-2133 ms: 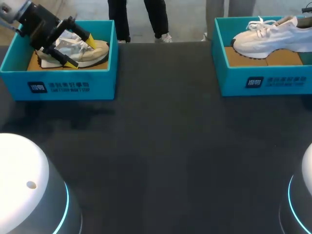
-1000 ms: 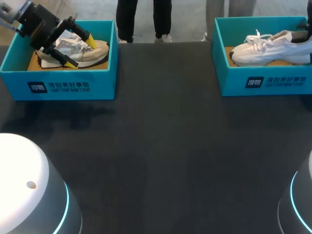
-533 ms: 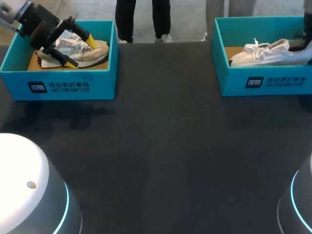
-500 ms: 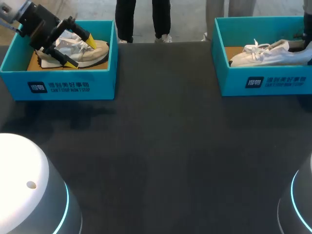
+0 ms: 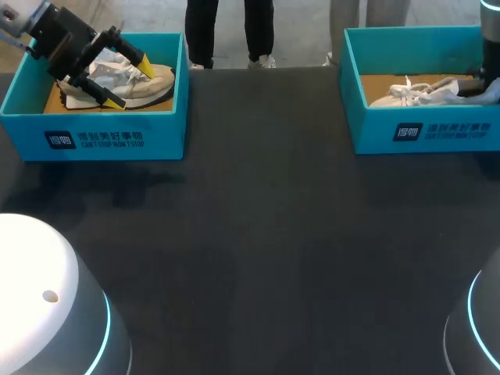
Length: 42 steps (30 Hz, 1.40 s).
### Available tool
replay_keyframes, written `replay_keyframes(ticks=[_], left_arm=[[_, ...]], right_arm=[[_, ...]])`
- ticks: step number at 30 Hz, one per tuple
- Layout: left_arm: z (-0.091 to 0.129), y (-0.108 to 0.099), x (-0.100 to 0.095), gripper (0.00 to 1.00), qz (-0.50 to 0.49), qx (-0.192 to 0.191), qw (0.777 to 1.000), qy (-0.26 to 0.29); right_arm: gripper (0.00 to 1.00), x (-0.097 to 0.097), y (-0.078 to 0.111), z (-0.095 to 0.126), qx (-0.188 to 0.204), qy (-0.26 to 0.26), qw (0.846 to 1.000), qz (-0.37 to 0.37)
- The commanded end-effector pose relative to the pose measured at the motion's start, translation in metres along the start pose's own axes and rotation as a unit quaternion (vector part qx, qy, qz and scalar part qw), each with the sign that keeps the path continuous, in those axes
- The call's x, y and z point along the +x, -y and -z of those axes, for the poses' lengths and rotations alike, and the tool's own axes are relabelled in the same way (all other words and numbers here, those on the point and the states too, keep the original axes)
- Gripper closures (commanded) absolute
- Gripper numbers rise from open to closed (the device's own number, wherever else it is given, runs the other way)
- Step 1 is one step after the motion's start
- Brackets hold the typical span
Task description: Take the shoe out of the shoebox, open the shoe tongue, remove and reinsert the insole, then place the shoe into the shoebox
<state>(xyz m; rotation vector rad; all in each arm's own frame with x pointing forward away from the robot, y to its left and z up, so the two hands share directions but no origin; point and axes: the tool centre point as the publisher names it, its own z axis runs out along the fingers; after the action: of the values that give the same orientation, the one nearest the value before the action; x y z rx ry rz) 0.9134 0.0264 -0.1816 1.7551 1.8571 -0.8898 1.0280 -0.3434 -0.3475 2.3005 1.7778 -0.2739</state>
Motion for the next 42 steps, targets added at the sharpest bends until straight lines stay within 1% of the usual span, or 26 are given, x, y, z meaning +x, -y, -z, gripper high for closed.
replay_keyframes(ticks=[1,8,12,13,14,15,17,21,23,24,30,32,37,42], left_arm=[[0.000,0.000,0.000,0.00,0.000,0.000,1.000,-0.001],[0.000,0.000,0.000,0.00,0.000,0.000,1.000,-0.001],[0.000,0.000,0.000,0.00,0.000,0.000,1.000,-0.001],[0.000,0.000,0.000,0.00,0.000,0.000,1.000,-0.001],[0.000,0.000,0.000,0.00,0.000,0.000,1.000,-0.001],[0.000,0.000,0.000,0.00,0.000,0.000,1.000,-0.001],[0.000,0.000,0.000,0.00,0.000,0.000,1.000,-0.001],[0.000,0.000,0.000,0.00,0.000,0.000,1.000,-0.001],[0.000,0.000,0.000,0.00,0.000,0.000,1.000,-0.001],[0.000,0.000,0.000,0.00,0.000,0.000,1.000,-0.001],[0.000,0.000,0.000,0.00,0.000,0.000,1.000,-0.001],[0.000,0.000,0.000,0.00,0.000,0.000,1.000,-0.001],[0.000,0.000,0.000,0.00,0.000,0.000,1.000,-0.001],[0.000,0.000,0.000,0.00,0.000,0.000,1.000,-0.001]], right_arm=[[1.00,0.001,-0.001,-0.007,0.002,0.000,1.000,-0.002],[1.00,0.003,0.004,-0.017,0.010,0.003,1.000,-0.005],[1.00,0.003,0.005,-0.018,0.011,0.003,1.000,-0.009],[0.91,0.003,0.005,-0.018,0.011,0.003,1.000,-0.009],[0.89,0.003,0.005,-0.019,0.012,0.003,1.000,-0.010],[0.90,0.002,0.004,-0.020,0.012,0.003,1.000,-0.011],[0.88,0.002,0.004,-0.019,0.011,0.003,1.000,-0.013],[0.80,0.001,0.003,-0.017,0.009,0.003,1.000,-0.015],[0.72,-0.001,0.003,-0.016,0.007,0.002,1.000,-0.017],[0.70,-0.001,0.002,-0.014,0.006,0.002,1.000,-0.018],[0.67,-0.002,0.002,-0.014,0.005,0.000,1.000,-0.021],[0.65,-0.002,0.001,-0.010,0.002,-0.001,1.000,-0.021],[0.62,-0.002,0.002,0.007,-0.013,-0.006,1.000,-0.024],[0.57,-0.008,0.001,0.029,-0.031,-0.007,0.999,-0.030]])
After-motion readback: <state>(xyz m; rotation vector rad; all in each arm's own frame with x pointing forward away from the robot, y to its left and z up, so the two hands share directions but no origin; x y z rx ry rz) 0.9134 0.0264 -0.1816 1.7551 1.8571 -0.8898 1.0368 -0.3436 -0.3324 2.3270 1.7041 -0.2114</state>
